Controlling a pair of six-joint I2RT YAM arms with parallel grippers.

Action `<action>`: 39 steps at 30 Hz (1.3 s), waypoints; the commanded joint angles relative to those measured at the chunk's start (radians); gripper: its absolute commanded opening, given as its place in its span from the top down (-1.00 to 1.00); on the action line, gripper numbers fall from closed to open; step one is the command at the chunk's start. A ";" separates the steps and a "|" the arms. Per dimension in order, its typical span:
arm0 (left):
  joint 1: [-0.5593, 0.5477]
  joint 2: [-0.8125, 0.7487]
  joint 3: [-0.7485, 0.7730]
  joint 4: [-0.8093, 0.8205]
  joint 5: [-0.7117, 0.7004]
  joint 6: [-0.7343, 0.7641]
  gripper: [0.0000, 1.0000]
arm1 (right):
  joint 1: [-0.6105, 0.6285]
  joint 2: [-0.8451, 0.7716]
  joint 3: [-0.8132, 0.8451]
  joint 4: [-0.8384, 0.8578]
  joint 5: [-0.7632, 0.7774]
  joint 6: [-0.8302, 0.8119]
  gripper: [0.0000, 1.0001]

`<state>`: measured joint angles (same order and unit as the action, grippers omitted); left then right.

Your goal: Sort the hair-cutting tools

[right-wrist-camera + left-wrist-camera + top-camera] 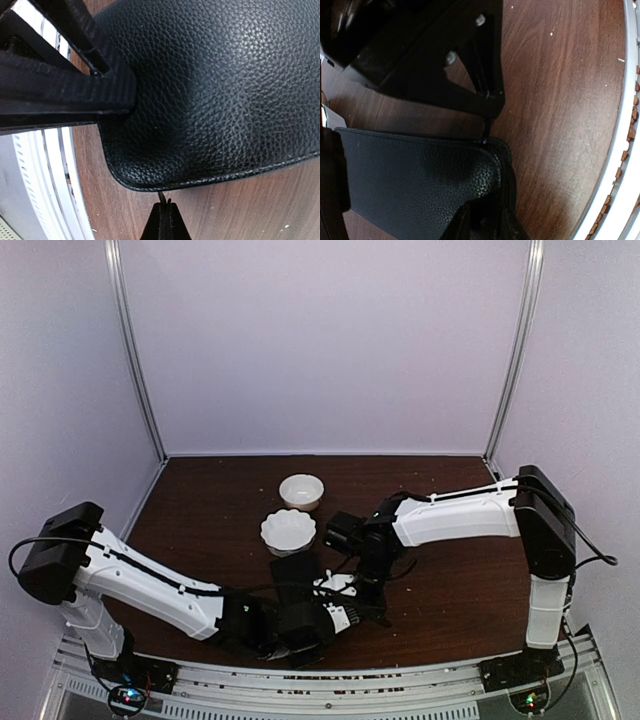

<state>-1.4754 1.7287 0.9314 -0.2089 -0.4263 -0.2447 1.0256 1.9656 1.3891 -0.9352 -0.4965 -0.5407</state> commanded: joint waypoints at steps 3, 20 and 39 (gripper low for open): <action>0.044 -0.023 -0.029 0.006 -0.066 -0.063 0.27 | 0.046 -0.029 -0.049 -0.070 -0.118 -0.025 1.00; 0.088 -0.206 -0.106 -0.007 -0.085 0.005 0.05 | -0.295 -0.024 0.026 -0.062 0.198 -0.047 1.00; 0.621 -0.210 -0.311 0.414 0.566 -0.498 -0.01 | -0.291 0.042 0.091 0.028 0.235 -0.002 1.00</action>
<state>-0.8974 1.4960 0.6422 0.0040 -0.0467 -0.6518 0.7235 1.9995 1.4555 -0.9379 -0.2718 -0.5514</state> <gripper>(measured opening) 0.508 0.018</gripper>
